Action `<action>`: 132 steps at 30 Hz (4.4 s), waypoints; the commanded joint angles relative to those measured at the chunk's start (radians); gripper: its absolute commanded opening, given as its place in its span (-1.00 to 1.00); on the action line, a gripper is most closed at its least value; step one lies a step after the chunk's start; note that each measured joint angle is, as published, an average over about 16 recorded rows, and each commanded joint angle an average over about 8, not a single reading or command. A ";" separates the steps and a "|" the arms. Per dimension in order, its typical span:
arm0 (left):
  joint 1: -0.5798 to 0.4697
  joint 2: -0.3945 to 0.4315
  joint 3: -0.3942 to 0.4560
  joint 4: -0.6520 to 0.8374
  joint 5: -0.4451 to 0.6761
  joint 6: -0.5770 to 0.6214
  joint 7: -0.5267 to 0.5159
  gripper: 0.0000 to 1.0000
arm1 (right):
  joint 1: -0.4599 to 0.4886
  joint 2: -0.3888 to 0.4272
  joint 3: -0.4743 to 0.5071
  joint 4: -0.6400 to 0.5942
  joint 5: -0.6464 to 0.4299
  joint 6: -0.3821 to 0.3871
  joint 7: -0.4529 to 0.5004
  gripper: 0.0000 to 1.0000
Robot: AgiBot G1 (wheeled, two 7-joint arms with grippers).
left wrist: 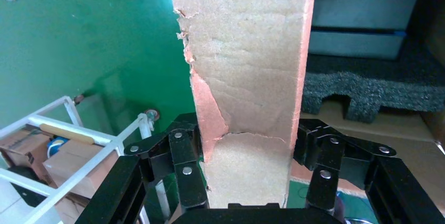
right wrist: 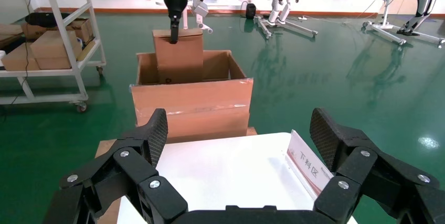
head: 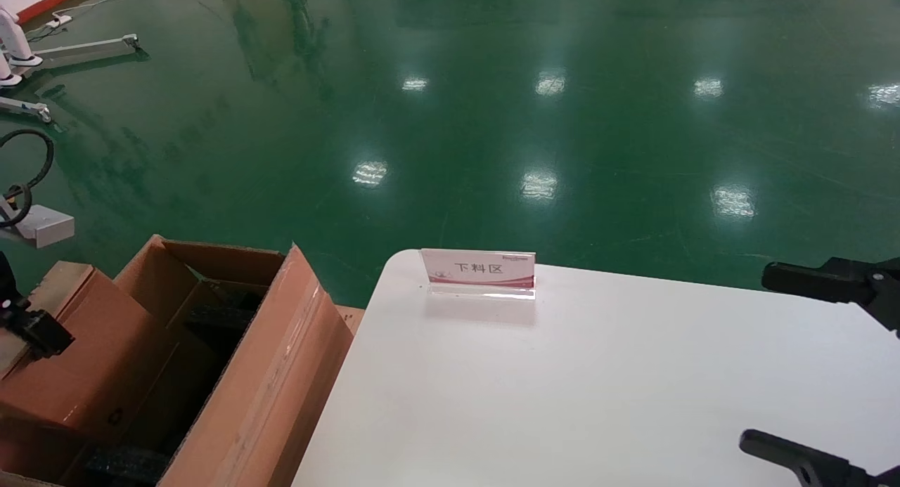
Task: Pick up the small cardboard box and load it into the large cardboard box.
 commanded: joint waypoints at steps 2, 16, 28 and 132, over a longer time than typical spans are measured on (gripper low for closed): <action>0.024 0.003 -0.007 0.023 -0.004 -0.011 0.013 -1.00 | 0.000 0.000 0.000 0.000 0.000 0.000 0.000 1.00; 0.107 0.022 -0.034 0.099 -0.028 -0.032 0.061 -1.00 | 0.000 0.000 0.000 0.000 0.000 0.000 0.000 1.00; 0.148 0.038 -0.050 0.133 -0.047 -0.027 0.079 -1.00 | 0.000 0.000 0.000 0.000 0.000 0.000 0.000 1.00; 0.122 -0.024 -0.187 0.165 -0.170 -0.038 0.436 1.00 | 0.000 0.000 0.000 0.000 0.000 0.000 0.000 1.00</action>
